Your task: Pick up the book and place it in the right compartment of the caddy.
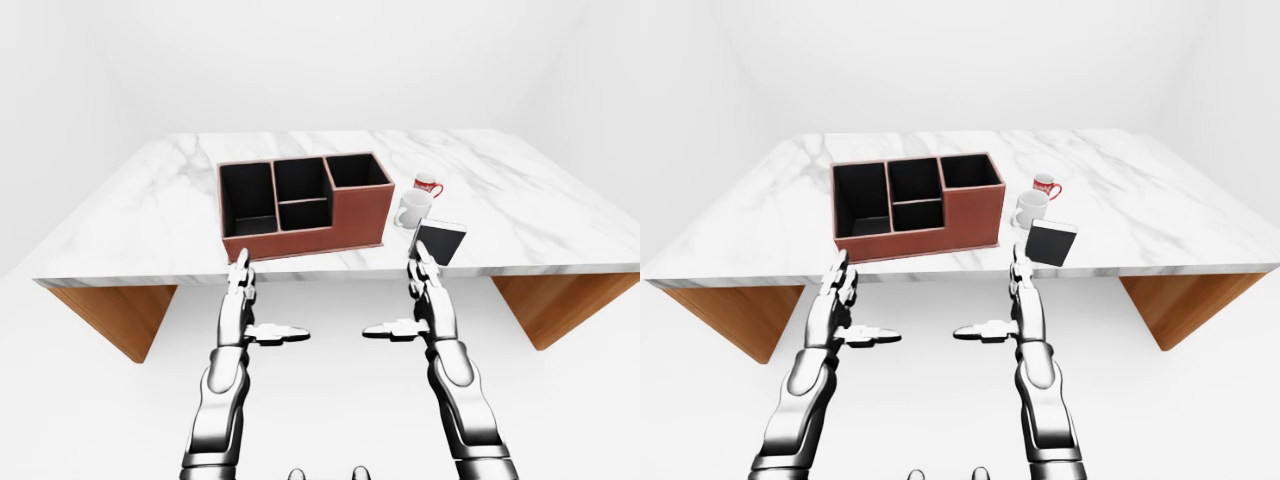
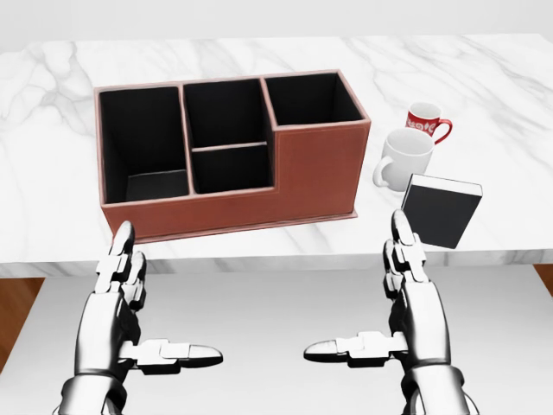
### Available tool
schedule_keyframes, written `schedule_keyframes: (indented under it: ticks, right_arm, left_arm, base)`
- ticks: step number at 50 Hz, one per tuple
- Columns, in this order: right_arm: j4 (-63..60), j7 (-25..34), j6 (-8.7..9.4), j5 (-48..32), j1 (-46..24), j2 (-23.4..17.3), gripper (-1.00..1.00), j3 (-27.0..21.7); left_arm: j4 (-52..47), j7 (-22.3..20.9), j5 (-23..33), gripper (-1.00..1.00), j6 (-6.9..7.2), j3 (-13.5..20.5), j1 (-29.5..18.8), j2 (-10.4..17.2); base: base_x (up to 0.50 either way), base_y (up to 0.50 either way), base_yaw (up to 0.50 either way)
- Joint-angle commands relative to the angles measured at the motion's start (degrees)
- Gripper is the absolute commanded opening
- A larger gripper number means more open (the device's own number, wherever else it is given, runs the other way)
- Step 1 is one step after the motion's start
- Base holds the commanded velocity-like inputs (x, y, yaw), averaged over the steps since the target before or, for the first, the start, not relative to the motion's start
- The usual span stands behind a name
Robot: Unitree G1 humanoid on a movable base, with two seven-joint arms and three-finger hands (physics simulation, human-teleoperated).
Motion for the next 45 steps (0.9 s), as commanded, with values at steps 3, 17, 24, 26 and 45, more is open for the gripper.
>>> schedule_keyframes:
  ticks: [3,17,24,26,45]
  right_arm:
    - [-4.18,-0.74,-2.62,-6.56,2.05,-0.52,1.00,0.53]
    - [-8.80,-1.87,-2.83,-11.61,3.26,-0.30,1.00,0.94]
    - [-16.56,-3.79,-3.13,-22.03,6.21,-0.52,1.00,3.93]
    - [-19.32,-4.33,-2.41,-25.56,6.66,-0.71,1.00,3.97]
    - [-48.30,10.12,5.41,-46.62,0.71,0.17,1.00,2.13]
  left_arm:
    - [-0.36,-1.68,-0.37,1.00,0.03,1.15,0.22,0.63]
    - [0.40,-1.87,-0.20,1.00,-0.89,1.02,0.16,0.61]
    - [0.31,-2.17,-0.20,1.00,-1.02,0.95,0.26,0.60]
    - [0.37,-2.24,-0.20,1.00,-1.31,0.91,0.40,0.57]
    - [-0.24,-2.94,-0.51,1.00,-1.70,0.86,0.55,0.57]
  base:
    - [0.00,0.00,0.00]
    - [0.00,0.00,0.00]
    - [0.23,0.00,0.00]
    - [0.33,0.00,0.00]
    - [0.09,0.00,0.00]
